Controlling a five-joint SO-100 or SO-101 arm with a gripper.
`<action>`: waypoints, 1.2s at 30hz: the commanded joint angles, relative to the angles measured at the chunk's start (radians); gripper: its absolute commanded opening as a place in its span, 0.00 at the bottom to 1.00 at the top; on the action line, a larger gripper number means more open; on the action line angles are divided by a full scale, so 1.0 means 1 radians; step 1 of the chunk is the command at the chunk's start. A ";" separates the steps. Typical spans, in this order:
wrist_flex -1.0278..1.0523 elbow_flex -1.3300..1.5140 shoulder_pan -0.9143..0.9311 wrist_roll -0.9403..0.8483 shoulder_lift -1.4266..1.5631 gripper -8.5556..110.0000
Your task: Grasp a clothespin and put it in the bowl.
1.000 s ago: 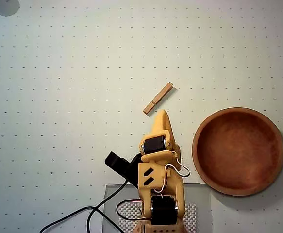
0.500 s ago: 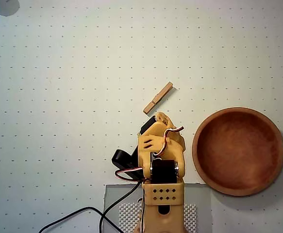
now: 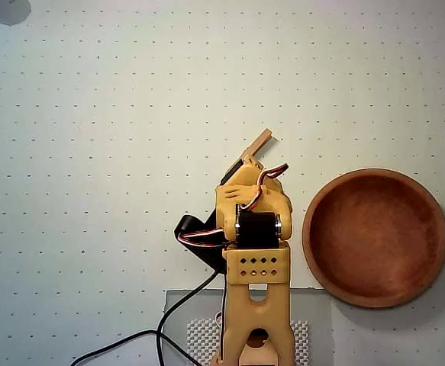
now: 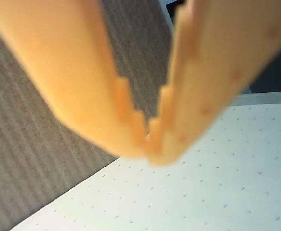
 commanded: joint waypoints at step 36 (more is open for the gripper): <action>0.290 -0.411 -0.078 -0.012 -0.730 0.05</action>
